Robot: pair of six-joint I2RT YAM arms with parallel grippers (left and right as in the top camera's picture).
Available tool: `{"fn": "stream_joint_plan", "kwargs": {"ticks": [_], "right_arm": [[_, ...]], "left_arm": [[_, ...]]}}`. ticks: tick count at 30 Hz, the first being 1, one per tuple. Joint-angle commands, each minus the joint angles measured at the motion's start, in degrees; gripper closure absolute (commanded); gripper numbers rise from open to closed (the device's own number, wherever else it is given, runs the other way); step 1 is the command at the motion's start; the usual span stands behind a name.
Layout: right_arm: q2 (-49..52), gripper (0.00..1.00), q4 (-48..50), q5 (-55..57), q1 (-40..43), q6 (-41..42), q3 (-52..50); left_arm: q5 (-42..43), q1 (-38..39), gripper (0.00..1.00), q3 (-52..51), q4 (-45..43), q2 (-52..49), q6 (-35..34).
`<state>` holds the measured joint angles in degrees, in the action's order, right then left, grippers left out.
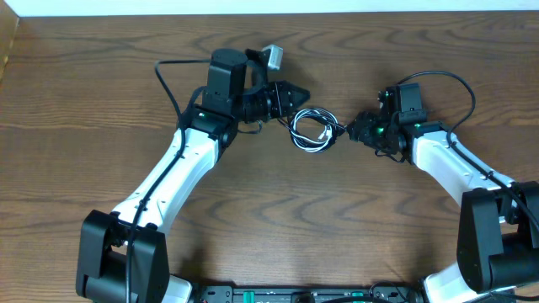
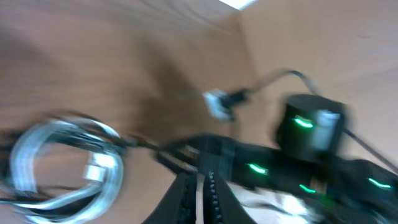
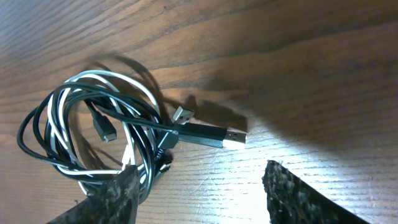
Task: Untangle cables
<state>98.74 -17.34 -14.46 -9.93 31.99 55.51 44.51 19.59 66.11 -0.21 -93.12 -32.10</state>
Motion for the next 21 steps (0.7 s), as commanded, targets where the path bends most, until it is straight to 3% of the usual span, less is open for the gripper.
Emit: {"fn": "stream_joint_plan", "kwargs": {"ticks": [1, 5, 10, 17, 21], "right_arm": [[-0.1, 0.38, 0.0, 0.6, 0.1, -2.1, 0.1], [-0.1, 0.37, -0.1, 0.4, 0.1, -3.0, 0.1], [-0.1, 0.36, -0.5, 0.3, 0.1, -3.0, 0.1], [-0.1, 0.34, -1.6, 0.4, 0.1, -3.6, 0.1], [-0.1, 0.33, -1.7, 0.4, 0.1, -3.8, 0.1]], "left_arm": [[-12.7, -0.2, 0.84, 0.7, -0.2, -1.5, 11.0], [-12.6, -0.2, 0.76, 1.0, -0.9, -6.3, 12.9], [-13.0, -0.3, 0.73, 4.5, 0.8, -13.5, 15.8], [-22.2, -0.3, 0.71, 8.7, 5.5, -19.6, 15.6], [-24.4, -0.2, 0.63, 8.7, 5.5, -21.4, 15.3]]}}
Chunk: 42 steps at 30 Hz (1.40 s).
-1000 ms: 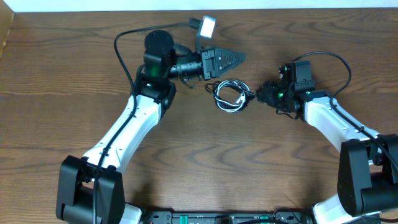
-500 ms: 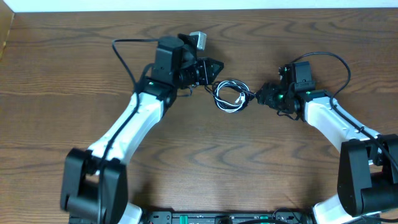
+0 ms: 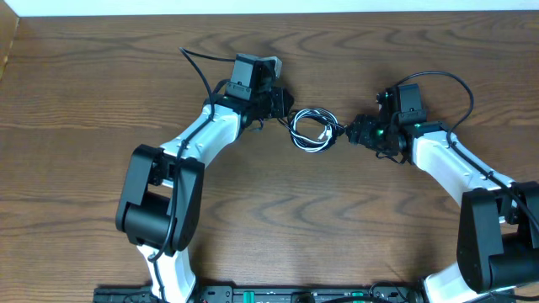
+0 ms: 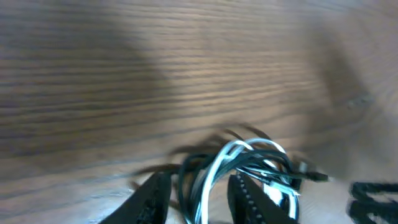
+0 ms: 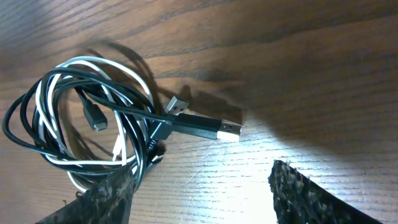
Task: Untangle cables
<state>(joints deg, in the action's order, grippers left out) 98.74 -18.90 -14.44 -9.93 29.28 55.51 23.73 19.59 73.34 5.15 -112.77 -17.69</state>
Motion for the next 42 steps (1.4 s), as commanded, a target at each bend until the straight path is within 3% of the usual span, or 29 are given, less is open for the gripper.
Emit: {"fn": "stream_joint_plan", "kwargs": {"ticks": [1, 11, 19, 24, 32, 42], "right_arm": [[-0.1, 0.33, -0.1, 0.4, 0.1, -1.1, 0.1], [-0.1, 0.32, -0.2, 0.4, 0.1, -1.2, 0.1], [-0.1, 0.32, -0.2, 0.4, 0.1, -1.3, 0.1], [-0.1, 0.32, 0.0, 0.4, 0.1, -1.3, 0.1], [-0.1, 0.31, 0.5, 0.3, 0.1, -1.8, 0.1], [-0.1, 0.31, 0.4, 0.4, 0.1, -2.2, 0.1]], "left_arm": [[-3.6, -0.2, 0.6, 1.5, 0.2, -2.2, 0.1], [-0.6, 2.4, 0.49, 1.4, 0.7, -6.7, -0.3], [-6.7, 2.9, 0.5, 0.2, 3.8, -7.5, -0.4], [-6.6, 3.6, 0.59, 0.0, 5.0, -7.5, -1.4], [-7.2, 9.3, 0.59, 0.0, 9.6, -7.5, -3.2], [-24.0, 15.9, 0.59, 0.0, 10.3, -7.5, -13.8]]}}
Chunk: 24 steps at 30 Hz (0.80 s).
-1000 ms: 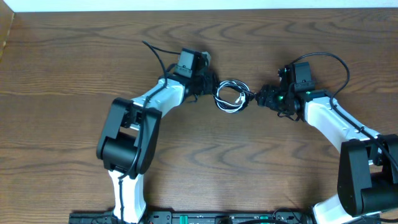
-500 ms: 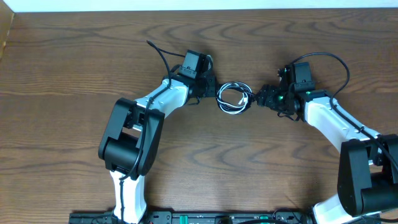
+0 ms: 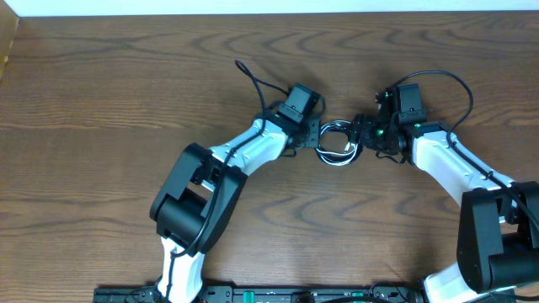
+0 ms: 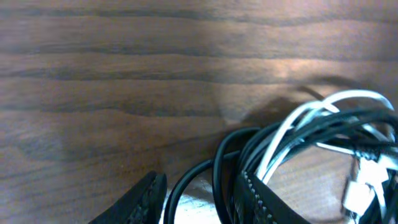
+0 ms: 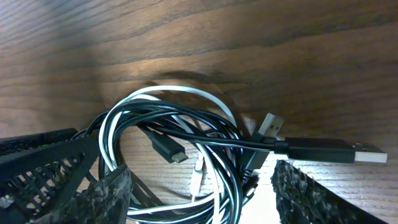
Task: Untangle cables
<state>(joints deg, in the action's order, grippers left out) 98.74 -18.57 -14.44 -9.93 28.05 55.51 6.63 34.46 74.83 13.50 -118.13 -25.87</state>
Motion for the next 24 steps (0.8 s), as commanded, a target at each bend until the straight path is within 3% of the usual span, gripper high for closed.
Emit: {"fn": "stream_joint_plan", "kwargs": {"ticks": [1, 6, 8, 10, 16, 22, 24], "right_arm": [[-0.1, 0.3, 0.1, 0.4, 0.1, -1.0, 0.1], [-0.1, 0.28, 1.0, 0.4, 0.9, -0.9, 0.1], [-0.1, 0.28, 1.5, 0.3, 1.4, -0.9, 0.1], [-0.1, 0.28, 1.6, 0.3, 1.9, -0.7, 0.1], [-0.3, 0.28, 3.6, -4.8, 2.6, -1.0, 0.2], [-0.3, 0.27, 7.8, -11.1, 2.5, -1.6, 0.2], [-0.3, 0.27, 9.3, -12.9, 2.5, -1.5, 0.2]], "left_arm": [[-8.0, 1.7, 0.59, -1.5, 1.9, -2.2, -6.7], [-12.4, 4.8, 0.68, -1.5, 1.9, -2.9, -11.7], [-13.9, 5.7, 0.85, -1.5, 1.9, -3.3, -12.9], [-15.3, 6.1, 0.92, -1.5, 1.8, -3.4, -12.9], [-15.2, 5.7, 0.92, -1.4, 1.5, -1.6, -11.9], [-14.7, 5.2, 0.92, -1.3, 0.6, 8.9, -1.3], [-13.1, 4.9, 0.93, -1.3, -0.5, 14.4, -0.5]]}}
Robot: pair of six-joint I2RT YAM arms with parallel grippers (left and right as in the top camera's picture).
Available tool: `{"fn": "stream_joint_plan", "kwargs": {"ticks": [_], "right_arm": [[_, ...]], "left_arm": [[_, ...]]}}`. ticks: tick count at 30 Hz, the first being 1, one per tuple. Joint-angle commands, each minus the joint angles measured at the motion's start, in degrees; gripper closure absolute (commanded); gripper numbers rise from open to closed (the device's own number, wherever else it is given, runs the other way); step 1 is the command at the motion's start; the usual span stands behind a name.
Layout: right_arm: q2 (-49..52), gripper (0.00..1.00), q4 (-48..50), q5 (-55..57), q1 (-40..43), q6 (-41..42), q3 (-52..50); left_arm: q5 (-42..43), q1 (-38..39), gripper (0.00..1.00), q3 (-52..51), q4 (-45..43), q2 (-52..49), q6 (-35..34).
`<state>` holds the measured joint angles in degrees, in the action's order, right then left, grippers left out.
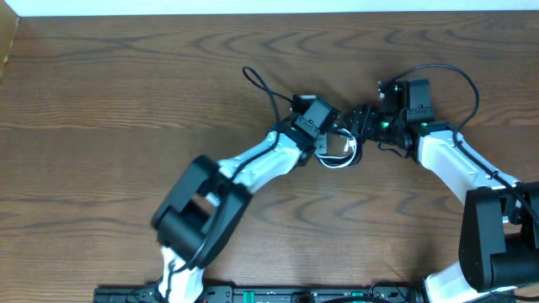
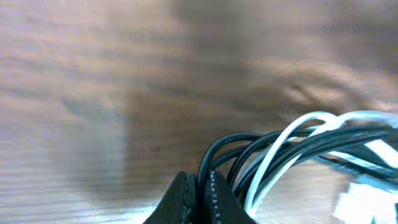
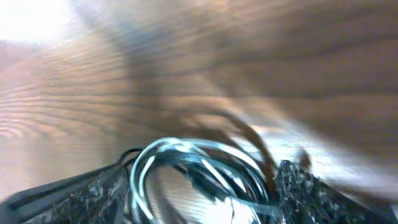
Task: Untangle cables
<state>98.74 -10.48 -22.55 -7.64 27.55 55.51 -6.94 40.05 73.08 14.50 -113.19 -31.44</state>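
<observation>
A coiled bundle of black and white cables (image 1: 344, 151) lies on the wooden table between my two grippers. My left gripper (image 1: 323, 141) sits at the bundle's left edge. In the left wrist view its jaws (image 2: 200, 182) are pressed together on a black strand, with the remaining loops (image 2: 298, 140) fanning out to the right. My right gripper (image 1: 365, 121) stands open at the bundle's upper right. The right wrist view is blurred, with the coil (image 3: 186, 155) lying between the spread fingers (image 3: 93, 193).
The left arm's own black lead (image 1: 263, 87) loops over the table behind its wrist. A white strip (image 1: 269, 7) runs along the table's far edge, and a box corner (image 1: 7, 42) shows at the far left.
My left gripper was open astride the bundle's left edge and is now shut on a black strand. My right gripper has moved slightly toward the far side; the bundle has barely moved.
First my left gripper was shut, to the left of the bundle, while the right stayed open on its right. Then the left was open close to the coil. Later the bundle lay nearer the right gripper, the left jaws astride it. Now they are shut on it.
</observation>
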Motion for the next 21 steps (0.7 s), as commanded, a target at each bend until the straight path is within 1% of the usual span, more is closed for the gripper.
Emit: {"fn": "stream_joint_plan", "kwargs": {"ticks": [1, 3, 5, 9, 12, 15, 21], "right_arm": [[-0.3, 0.27, 1.6, -5.2, 0.2, -0.9, 0.2], [-0.3, 0.27, 3.2, -7.9, 0.2, 0.0, 0.2], [-0.3, 0.29, 4.7, -10.2, 0.2, 1.1, 0.2], [-1.0, 0.31, 8.9, -15.4, 0.9, 3.6, 0.2], [-1.9, 0.31, 13.4, -20.4, 2.1, 4.7, 0.2], [-2.7, 0.31, 16.9, -23.8, 3.2, 7.7, 0.2], [-3.1, 0.32, 19.1, -28.4, 3.5, 12.4, 0.2]], "left_arm": [[1.6, -0.8, 0.93, 0.4, -1.9, 10.7, 5.1], [9.1, -1.6, 0.93, 0.4, -4.6, 16.3, 5.3], [12.5, -2.1, 0.93, 0.4, -6.1, 19.0, 5.7], [12.9, -3.0, 0.92, 0.4, -6.4, 21.7, 5.7], [15.7, -4.3, 0.93, 0.4, -6.4, 21.8, 5.7], [18.1, -5.8, 0.93, 0.4, -6.3, 21.7, 5.7], [18.5, -8.5, 0.93, 0.4, -6.3, 21.7, 4.5]]}}
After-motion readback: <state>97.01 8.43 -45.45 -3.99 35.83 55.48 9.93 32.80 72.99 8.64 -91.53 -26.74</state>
